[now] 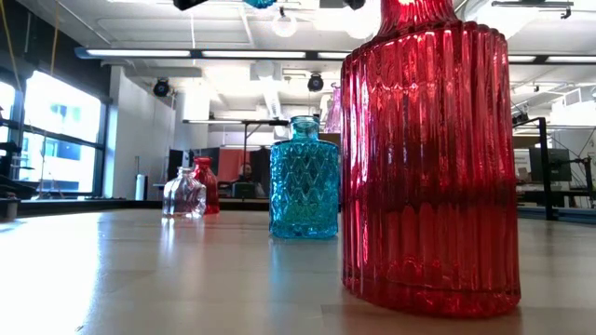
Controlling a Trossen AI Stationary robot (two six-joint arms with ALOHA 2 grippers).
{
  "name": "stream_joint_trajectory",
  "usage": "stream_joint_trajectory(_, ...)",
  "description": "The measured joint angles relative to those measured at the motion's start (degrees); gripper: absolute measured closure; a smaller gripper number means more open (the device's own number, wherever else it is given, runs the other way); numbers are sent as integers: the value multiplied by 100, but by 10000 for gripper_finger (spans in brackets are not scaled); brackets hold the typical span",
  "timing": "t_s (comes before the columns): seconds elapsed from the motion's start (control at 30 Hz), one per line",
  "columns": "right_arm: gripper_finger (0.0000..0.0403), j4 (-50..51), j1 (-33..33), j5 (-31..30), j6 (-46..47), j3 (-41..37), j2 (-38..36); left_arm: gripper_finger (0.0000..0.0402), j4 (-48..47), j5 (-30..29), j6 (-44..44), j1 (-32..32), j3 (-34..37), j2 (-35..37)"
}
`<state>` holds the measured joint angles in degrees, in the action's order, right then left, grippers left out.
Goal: Sort vases onto shelf
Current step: Put the top blue vase on the shelf aligned with the blue vase
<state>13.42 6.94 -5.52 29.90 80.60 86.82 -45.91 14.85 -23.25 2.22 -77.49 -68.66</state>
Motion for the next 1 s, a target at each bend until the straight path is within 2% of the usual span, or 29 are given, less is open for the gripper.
stream_joint_trajectory(0.7, 22, -1110, 249, -85, -168, 2, 329, 376, 159, 0, -225, -350, 0, -2)
stream_joint_trajectory(1.0, 22, -1104, 260, 3, -177, -3, 471, 376, 329, -2, -246, -346, 0, -14)
